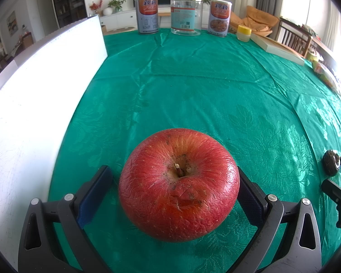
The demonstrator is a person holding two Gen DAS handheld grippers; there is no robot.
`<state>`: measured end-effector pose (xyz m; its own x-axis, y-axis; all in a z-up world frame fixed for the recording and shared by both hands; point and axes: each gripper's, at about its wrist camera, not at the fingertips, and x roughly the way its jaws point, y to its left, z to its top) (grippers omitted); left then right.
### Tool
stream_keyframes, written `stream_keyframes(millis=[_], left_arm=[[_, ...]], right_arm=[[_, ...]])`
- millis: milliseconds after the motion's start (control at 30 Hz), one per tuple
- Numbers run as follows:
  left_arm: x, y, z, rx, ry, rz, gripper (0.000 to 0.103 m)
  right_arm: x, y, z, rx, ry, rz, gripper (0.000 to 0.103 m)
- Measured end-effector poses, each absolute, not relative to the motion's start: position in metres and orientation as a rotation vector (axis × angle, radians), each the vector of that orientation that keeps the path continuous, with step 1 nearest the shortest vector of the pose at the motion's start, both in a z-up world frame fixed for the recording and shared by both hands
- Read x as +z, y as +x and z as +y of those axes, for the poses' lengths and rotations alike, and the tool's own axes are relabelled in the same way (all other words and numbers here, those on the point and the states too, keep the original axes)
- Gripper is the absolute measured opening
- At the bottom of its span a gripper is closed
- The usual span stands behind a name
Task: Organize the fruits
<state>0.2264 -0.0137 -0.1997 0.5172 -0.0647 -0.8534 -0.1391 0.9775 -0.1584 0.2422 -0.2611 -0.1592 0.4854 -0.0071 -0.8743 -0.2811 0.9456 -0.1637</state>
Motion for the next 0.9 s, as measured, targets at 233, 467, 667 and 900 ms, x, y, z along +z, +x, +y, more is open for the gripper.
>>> stream_keyframes(millis=[233, 467, 667, 900], left_arm=[[-0.191, 0.229, -0.002, -0.212, -0.271, 1.117, 0.101], [-0.181, 0.227, 0.02, -0.289, -0.424, 1.179, 0.1], [-0.184, 0.235, -0.019, -0.201, -0.189, 1.187, 0.078], [-0.179, 0.228, -0.016, -0.19, -0.205, 1.179, 0.069]], right_arm=[[-0.159, 0.242, -0.261, 0.17, -0.303, 1.055, 0.103], [-0.159, 0.242, -0.261, 0.17, -0.303, 1.055, 0.103], [-0.159, 0.242, -0.261, 0.17, -0.303, 1.055, 0.103], [-0.149, 0.271, -0.263, 0.235, -0.246, 1.241, 0.1]])
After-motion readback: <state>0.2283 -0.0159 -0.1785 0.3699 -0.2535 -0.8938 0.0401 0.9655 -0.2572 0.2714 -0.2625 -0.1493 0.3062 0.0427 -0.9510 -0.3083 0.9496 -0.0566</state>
